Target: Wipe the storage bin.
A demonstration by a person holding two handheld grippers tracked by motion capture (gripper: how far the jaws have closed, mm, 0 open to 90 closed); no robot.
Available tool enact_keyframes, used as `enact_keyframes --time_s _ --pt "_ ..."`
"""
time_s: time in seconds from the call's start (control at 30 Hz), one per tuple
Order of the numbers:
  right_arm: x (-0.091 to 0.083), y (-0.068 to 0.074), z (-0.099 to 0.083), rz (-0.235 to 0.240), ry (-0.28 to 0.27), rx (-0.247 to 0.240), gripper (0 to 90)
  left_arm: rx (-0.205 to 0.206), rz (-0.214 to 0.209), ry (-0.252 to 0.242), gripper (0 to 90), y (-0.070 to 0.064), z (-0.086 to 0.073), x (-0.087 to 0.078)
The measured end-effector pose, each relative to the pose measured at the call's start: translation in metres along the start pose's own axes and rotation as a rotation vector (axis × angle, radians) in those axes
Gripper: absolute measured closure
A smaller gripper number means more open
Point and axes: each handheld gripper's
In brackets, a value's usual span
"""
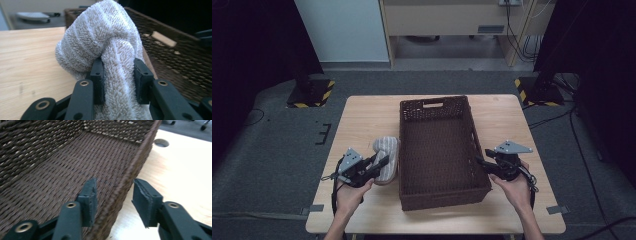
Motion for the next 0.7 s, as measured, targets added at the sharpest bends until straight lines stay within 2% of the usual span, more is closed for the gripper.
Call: enact_keyframes --time_s 0.1,0.13,0.2,0.3,0.4,0.47,0.63,0.7 --pt "0.001 0.004 -0.002 0.014 0.026 -0.004 64.5 0.029 -0.021 0.022 65.5 -0.011 -0.006 0.002" --pt "0.002 0.006 -0.003 -0.008 0.041 -0.023 65.9 0.035 -0.021 0.027 65.5 -0.012 -0.007 0.004" --pt "0.002 0.006 -0.003 -0.010 0.037 -0.013 66.8 0.045 -0.013 0.030 65.5 -0.015 -0.010 0.009" --pt "0.004 0.008 -0.004 -0.029 0.028 -0.012 68.0 0.038 -0.014 0.031 65.6 -0.012 -0.009 0.012" --pt "0.007 0.011 -0.002 -0.046 0.025 -0.016 68.0 0.045 0.013 0.022 65.8 -0.011 -0.008 0.017" --pt "0.009 0.011 -0.002 -0.051 0.019 -0.022 67.8 0.033 0.009 0.027 65.8 -0.007 -0.009 0.020" --pt "0.009 0.011 -0.004 -0.048 0.004 -0.021 67.1 0.019 0.022 0.054 65.5 -0.003 -0.022 0.023" --pt "0.009 0.011 -0.004 -0.046 0.006 -0.024 66.9 0.026 0.030 0.071 65.5 -0.003 -0.028 0.025"
Point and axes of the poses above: each handheld gripper's, and its own axes: x roughly forward along the jaws, z roughly out of its top, y roughly to its left, and after that the axes turned 10 degrees about z, right-handed
